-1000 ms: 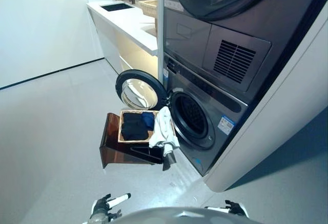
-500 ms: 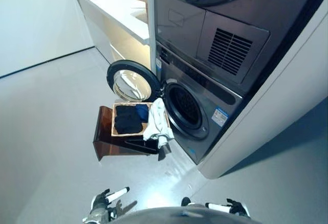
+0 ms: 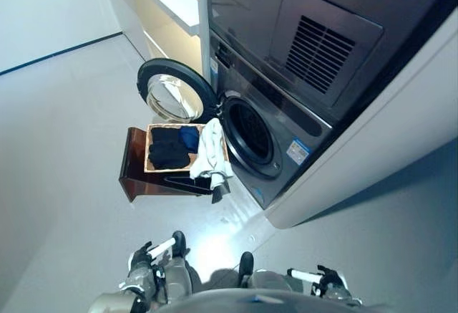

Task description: Pick up the clothes and place them into the washing machine

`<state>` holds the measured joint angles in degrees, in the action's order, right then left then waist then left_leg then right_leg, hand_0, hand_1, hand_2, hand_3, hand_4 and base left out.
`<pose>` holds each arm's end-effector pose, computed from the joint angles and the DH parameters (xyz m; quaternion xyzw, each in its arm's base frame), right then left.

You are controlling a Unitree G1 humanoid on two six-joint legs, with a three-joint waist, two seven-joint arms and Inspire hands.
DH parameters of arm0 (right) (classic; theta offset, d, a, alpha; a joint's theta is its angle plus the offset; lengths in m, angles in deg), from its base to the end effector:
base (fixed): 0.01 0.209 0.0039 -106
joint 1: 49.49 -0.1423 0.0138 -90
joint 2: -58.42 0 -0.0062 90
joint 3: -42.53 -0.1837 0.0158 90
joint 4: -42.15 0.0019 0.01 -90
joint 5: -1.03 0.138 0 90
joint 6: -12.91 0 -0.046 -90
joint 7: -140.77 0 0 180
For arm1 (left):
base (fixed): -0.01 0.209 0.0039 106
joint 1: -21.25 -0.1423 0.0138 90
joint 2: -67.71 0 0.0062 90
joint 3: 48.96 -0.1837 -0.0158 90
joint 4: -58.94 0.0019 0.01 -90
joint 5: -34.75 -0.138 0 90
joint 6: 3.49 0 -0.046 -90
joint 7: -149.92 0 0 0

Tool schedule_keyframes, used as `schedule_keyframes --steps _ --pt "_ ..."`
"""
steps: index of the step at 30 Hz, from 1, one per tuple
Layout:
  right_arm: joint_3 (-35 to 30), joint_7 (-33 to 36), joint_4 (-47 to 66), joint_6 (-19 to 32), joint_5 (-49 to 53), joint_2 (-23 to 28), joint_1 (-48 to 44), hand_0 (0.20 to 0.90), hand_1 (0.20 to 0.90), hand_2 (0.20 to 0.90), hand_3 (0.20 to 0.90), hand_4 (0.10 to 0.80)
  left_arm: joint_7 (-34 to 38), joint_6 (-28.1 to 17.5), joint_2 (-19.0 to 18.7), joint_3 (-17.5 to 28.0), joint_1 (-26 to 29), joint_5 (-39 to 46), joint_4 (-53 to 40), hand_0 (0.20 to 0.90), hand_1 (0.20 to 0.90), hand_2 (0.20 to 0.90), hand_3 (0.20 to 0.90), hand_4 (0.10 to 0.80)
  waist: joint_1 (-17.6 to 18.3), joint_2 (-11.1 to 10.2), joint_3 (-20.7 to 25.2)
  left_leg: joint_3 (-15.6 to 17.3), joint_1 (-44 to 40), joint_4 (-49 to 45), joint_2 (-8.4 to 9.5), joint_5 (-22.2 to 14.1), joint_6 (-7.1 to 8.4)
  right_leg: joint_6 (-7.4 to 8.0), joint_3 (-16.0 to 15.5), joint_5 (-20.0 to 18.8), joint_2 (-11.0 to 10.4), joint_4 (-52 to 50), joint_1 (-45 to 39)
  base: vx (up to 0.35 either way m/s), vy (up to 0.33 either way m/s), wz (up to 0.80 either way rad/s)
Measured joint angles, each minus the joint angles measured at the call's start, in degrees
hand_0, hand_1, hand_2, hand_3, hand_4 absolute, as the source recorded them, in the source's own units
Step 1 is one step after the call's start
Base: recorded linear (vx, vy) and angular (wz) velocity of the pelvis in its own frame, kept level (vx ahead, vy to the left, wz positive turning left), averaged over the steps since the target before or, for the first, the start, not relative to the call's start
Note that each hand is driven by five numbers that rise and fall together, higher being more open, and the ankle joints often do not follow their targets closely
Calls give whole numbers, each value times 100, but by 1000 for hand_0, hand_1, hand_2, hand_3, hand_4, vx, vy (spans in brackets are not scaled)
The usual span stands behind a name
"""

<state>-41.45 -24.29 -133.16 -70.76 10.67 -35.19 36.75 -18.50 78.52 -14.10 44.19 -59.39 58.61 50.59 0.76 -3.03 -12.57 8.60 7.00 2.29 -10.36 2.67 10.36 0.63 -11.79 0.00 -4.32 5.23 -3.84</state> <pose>0.0548 -0.2248 -0.1199 -0.1392 0.5918 -0.1850 0.7721 0.1029 0.1999 -0.1150 -0.0604 0.5170 0.2627 0.8124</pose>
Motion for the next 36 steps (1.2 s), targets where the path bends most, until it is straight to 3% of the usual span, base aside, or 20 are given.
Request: schedule_keyframes --steps 1,2,3,5,6,7,8,9,11,12,14,18,20,21,23,26,28,32,33,36 --pt "7 -4 -9 0 4 76 38 900 900 900 900 800 33 1 99 63 -109 68 11 900 900 900 900 800 -27 253 89 64 -65 -112 -202 -365 -107 82 -30 21 175 -98 2 276 242 -29" --pt "-5 5 -7 -8 22 47 64 900 900 900 900 800 45 -2 80 60 -137 70 -18 900 900 900 900 800 -9 250 86 79 -79 -74 -233 88 -232 143 -36 -27 139 -189 14 284 254 -21" --pt "-125 -25 -118 -41 57 -201 102 900 900 900 900 800 33 -4 -93 126 -174 158 -66 900 900 900 900 800 -14 -41 54 68 -177 -319 -133 291 -386 324 5 -132 -21 -190 -111 207 208 -10" --pt "-167 -27 -171 -45 56 -468 282 900 900 900 900 800 52 -5 -305 249 -314 195 -84 900 900 900 900 800 -229 -293 335 89 -162 -477 35 175 -527 489 27 12 -201 -53 -225 281 335 -41" --pt "-177 -20 -169 -16 82 -525 276 900 900 900 900 800 71 -2 -333 232 -329 192 -60 900 900 900 900 800 -300 -277 334 180 -125 -607 -7 103 -787 559 -69 259 -192 -952 -64 196 280 -28" --pt "-216 0 -168 -13 177 -549 292 900 900 900 900 800 85 -17 -417 191 -308 193 -104 900 900 900 900 800 -293 -310 349 177 -127 -696 50 87 -814 550 -152 527 -302 -1406 6 263 396 -6" --pt "-347 6 -147 -24 268 -566 351 900 900 900 900 800 94 -31 -500 59 -334 196 -143 900 900 900 900 800 -376 -590 509 364 48 -911 376 -64 -1036 595 -258 791 -753 -1593 37 132 201 0" --pt "-352 4 -94 -23 284 -564 313 900 900 900 900 800 87 -37 -528 85 -373 225 -154 900 900 900 900 800 -380 -681 559 424 134 -1074 498 -162 -1062 898 -235 925 -889 -1434 12 224 380 -16" --pt "-316 -1 11 -11 300 -512 130 900 900 900 900 800 107 -28 -476 58 -366 268 -111 900 900 900 900 800 -453 -530 587 441 481 -1668 506 -528 -1113 931 -131 674 -912 -1032 -80 162 293 -18" --pt "-290 -4 64 -16 315 -535 24 900 900 900 900 800 111 -39 -446 55 -293 267 -120 900 900 900 900 800 -461 -431 584 438 744 -2009 501 -705 -1237 1071 -140 496 -922 -864 -69 214 342 -14" --pt "-133 -20 239 -7 313 -611 -146 900 900 900 900 800 113 -64 -426 55 -271 265 -107 900 900 900 900 800 -467 -424 555 539 798 -2134 574 -799 -1337 1062 -139 332 -1002 -917 30 198 333 -12" --pt "31 -41 590 40 292 -652 -263 900 900 900 900 800 89 -70 -371 -39 -230 178 -120 900 900 900 900 800 -391 -384 556 635 599 -1823 754 -964 -1502 792 -176 26 -1156 -1671 396 159 255 -4" --pt "19 -98 570 59 295 -661 -240 900 900 900 900 800 75 -72 -397 -219 -272 141 -133 900 900 900 900 800 -272 -352 548 532 206 -1109 890 -696 -1655 875 -125 16 -1259 -2307 754 139 116 5" --pt "34 -140 581 62 297 -656 -158 900 900 900 900 800 66 -74 -409 -213 -312 118 -123 900 900 900 900 800 -233 -350 561 544 -60 -585 954 -534 -1719 826 -64 222 -1157 -2249 929 134 -1 -9" --pt "21 -123 513 69 311 -630 -94 900 900 900 900 800 61 -61 -432 -220 -365 73 -111 900 900 900 900 800 -111 -252 554 538 -326 -108 1030 -227 -1731 958 -255 236 -961 -1495 956 142 -18 -3" --pt "-135 -115 512 0 448 -614 76 900 900 900 900 800 47 -70 -429 -221 -336 57 -116 900 900 900 900 800 55 -96 432 425 -567 191 1109 -163 -1733 1219 -306 -120 -999 -468 1086 151 -117 15" --pt "-228 -87 580 -1 479 -596 98 900 900 900 900 800 53 -78 -421 -203 -335 57 -125 900 900 900 900 800 131 -111 386 384 -672 189 1153 -167 -1732 1299 -689 -581 -1167 -119 1110 109 -113 24" --pt "-152 -100 553 -28 412 -606 90 900 900 900 900 800 91 -121 -483 -201 -358 59 -191 900 900 900 900 800 127 -307 346 182 -1012 175 1303 -280 -1499 1183 -776 -879 -1121 -108 716 132 -138 47" --pt "-155 -96 583 -15 385 -564 79 900 900 900 900 800 90 -118 -423 -188 -416 66 -248 900 900 900 900 800 135 -335 370 175 -1154 204 1273 -313 -1328 788 -762 -1110 -1039 -57 531 141 -128 26" --pt "-152 -90 777 -9 228 -324 -43 900 900 900 900 800 77 -95 -55 -209 -616 57 -264 900 900 900 900 800 134 38 375 261 -1143 126 938 -364 -1152 600 -797 -984 -716 -51 482 85 -101 0"
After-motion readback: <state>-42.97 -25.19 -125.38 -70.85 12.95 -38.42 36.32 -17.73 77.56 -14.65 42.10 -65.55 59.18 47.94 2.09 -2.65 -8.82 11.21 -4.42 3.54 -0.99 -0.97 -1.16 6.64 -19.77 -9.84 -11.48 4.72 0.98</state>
